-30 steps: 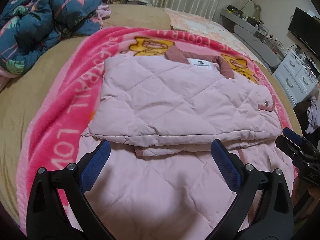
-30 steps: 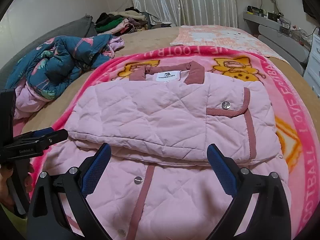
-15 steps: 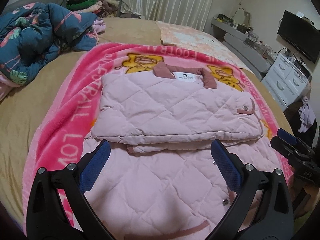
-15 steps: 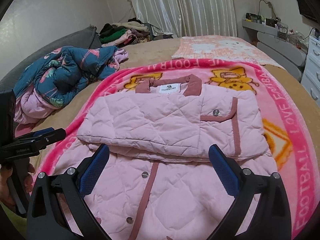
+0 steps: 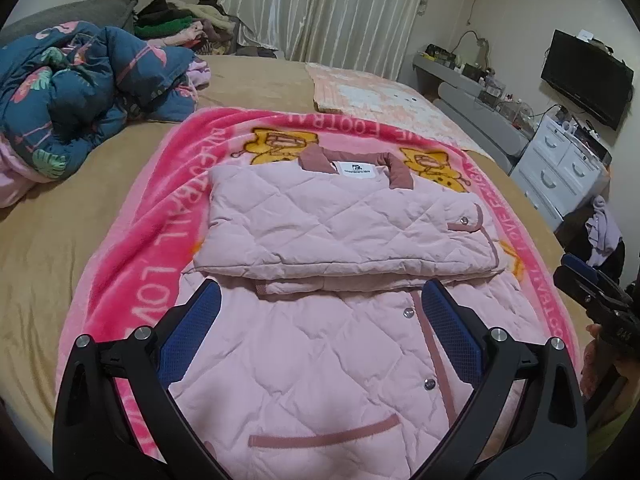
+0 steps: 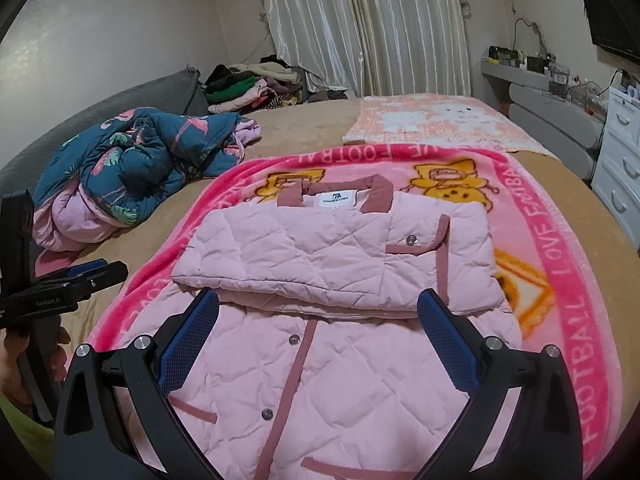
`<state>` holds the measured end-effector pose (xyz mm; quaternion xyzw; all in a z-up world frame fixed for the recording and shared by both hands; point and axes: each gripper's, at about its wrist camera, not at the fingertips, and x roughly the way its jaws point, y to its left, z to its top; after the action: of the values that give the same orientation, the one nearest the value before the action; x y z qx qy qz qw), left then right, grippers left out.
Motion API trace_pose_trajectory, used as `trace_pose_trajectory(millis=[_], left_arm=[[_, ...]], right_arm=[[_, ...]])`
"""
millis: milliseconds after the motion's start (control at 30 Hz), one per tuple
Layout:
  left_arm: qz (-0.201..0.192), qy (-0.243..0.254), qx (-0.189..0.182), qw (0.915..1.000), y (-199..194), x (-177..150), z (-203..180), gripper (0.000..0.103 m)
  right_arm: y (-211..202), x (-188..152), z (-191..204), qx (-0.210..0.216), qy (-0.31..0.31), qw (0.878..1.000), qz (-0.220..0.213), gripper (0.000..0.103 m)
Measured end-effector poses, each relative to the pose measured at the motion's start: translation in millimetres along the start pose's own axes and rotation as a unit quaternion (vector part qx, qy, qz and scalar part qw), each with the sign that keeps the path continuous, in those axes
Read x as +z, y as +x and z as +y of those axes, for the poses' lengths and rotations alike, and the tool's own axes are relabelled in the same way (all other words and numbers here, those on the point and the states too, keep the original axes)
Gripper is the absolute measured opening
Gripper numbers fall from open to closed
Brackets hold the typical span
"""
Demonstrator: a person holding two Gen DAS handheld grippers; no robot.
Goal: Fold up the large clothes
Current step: 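Move both open tools back along the jacket toward its ribbed hem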
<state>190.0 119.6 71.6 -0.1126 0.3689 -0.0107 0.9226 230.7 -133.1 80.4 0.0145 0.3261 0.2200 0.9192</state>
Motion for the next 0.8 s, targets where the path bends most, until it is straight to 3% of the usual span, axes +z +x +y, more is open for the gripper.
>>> trace_pose_trajectory(millis=[800], left_arm=[[-0.024,-0.002,0.019,0.9995,-43,-49,8,0.094]], right_arm=[[-51,-42,-16,-0.008,-0.004,1.0,-0.013,0.099]])
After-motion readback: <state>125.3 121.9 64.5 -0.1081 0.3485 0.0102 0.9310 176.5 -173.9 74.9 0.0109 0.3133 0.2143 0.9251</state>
